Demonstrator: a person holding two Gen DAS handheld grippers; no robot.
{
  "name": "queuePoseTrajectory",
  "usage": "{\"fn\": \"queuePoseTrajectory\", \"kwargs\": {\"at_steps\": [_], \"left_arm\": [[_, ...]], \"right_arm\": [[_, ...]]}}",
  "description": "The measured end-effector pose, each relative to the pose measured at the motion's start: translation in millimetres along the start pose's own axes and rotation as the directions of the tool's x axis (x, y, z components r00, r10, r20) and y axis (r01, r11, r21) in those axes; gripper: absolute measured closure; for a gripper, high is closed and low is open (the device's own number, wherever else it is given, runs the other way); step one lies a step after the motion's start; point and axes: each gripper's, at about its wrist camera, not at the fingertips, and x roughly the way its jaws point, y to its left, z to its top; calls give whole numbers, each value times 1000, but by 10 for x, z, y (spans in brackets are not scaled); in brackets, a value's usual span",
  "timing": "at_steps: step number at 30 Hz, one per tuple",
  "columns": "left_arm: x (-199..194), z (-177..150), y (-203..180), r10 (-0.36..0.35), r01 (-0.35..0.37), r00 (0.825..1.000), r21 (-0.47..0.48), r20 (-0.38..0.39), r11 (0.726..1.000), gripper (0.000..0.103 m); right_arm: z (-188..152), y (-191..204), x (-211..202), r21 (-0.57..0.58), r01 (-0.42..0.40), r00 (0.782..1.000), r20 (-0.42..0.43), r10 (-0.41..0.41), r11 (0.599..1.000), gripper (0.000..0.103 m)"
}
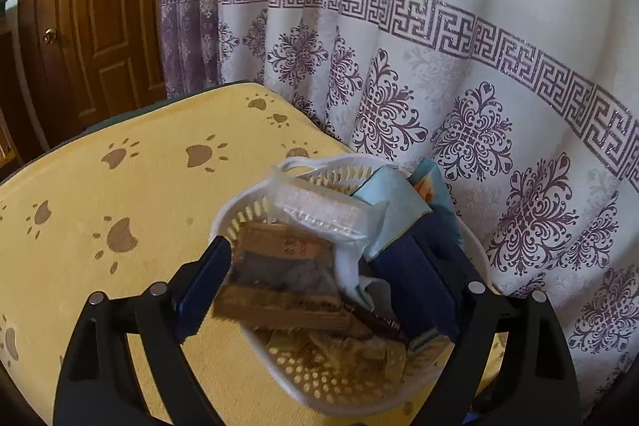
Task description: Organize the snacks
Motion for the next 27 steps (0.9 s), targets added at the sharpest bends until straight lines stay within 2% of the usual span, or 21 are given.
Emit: {"fn": "queuePoseTrajectory", "kwargs": {"at_steps": [3,5,7,12,18,22,27], "left_arm": [[-132,-37,56,16,-15,1000,-27,22,1000,15],[-229,-73,74,48,-47,998,-32,42,998,15],[-313,-111,86,88,-86,994,-35,59,996,11],[-550,-264,78,223,-220,968,-36,116,975,10],[-725,-353,55,309,-311,936,-19,165,950,8],[-832,-410,7,331,-340,921,13,204,940,5],[-931,-456,44,288,-296,934,5,212,955,5]], "right_arm": [[3,2,10,-1,9,1000,-4,-9,1000,40],[9,-3,19,1,19,1000,-7,-19,1000,40],[10,-6,24,5,28,1000,-9,-28,1000,40],[24,-30,31,23,56,998,-14,-56,998,29],[102,12,2,-17,119,993,-2,-119,993,19],[215,27,-49,-39,170,985,38,-168,985,9],[354,38,-88,-53,220,974,66,-216,974,7]]}}
